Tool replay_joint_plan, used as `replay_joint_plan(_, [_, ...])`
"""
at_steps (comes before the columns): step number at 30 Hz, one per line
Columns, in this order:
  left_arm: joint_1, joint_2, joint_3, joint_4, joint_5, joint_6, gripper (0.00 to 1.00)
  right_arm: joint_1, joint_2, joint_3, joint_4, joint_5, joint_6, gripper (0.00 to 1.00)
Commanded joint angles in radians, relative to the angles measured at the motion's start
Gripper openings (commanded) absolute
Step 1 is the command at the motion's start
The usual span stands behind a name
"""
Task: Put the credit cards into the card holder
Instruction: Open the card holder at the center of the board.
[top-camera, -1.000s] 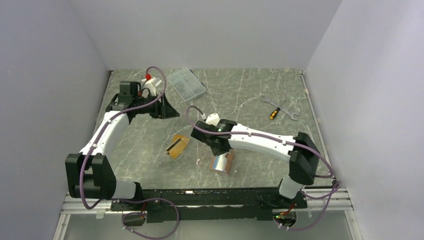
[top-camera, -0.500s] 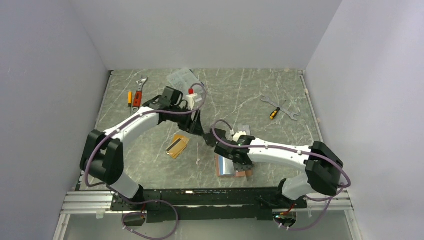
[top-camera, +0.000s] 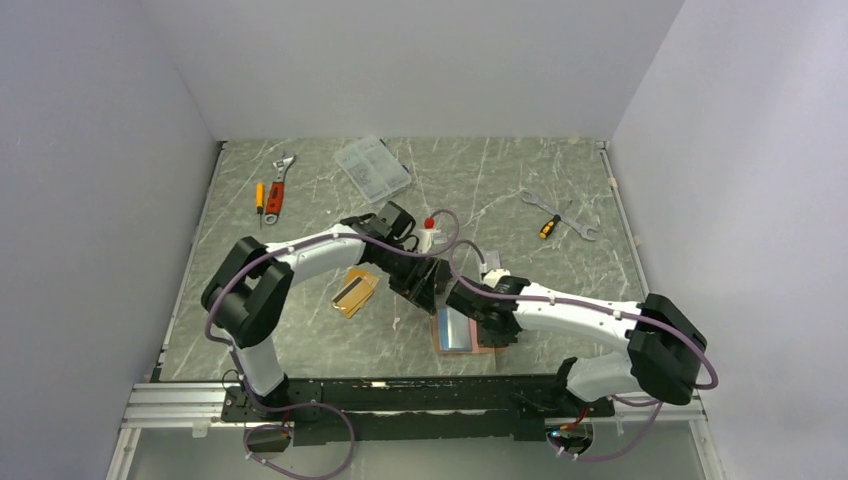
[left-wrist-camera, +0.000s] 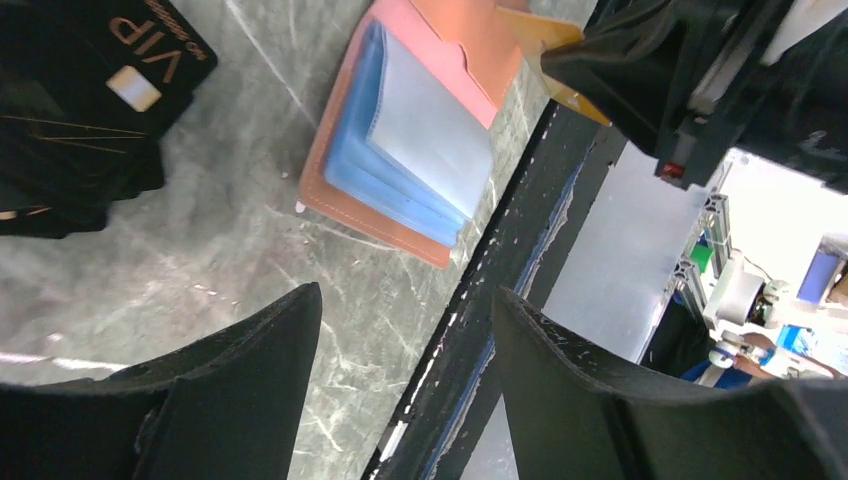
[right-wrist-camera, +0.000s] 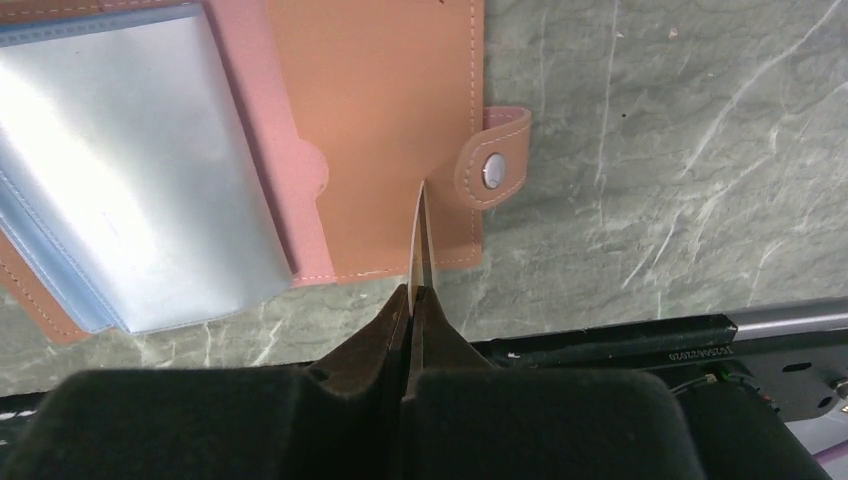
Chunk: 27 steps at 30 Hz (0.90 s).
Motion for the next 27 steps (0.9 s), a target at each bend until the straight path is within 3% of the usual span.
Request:
replay_joint_plan(1, [-0.039, 0.037, 0.016, 0.013, 0.036, -0.013, 0.67, -0.053, -0.026, -0.066, 0.061, -0.036, 0.021, 0.00])
replay_joint_plan(9, [-0.040, 0.107, 0.015, 0.009, 0.035, -0.015, 0.65, -0.154, -0.081, -0.083, 0.076, -0.067, -0.045, 0.00])
replay_joint_plan(18, [-0.043, 0.175, 0.020, 0.048, 0.011, -0.029, 0.67, -0.182, -0.064, -0.108, 0.106, -0.101, -0.063, 0.00])
replay_joint_plan(27, [-0.044, 0.178, -0.018, 0.231, 0.077, -0.049, 0.69, -0.204, -0.067, -0.135, 0.130, -0.128, -0.063, 0.00])
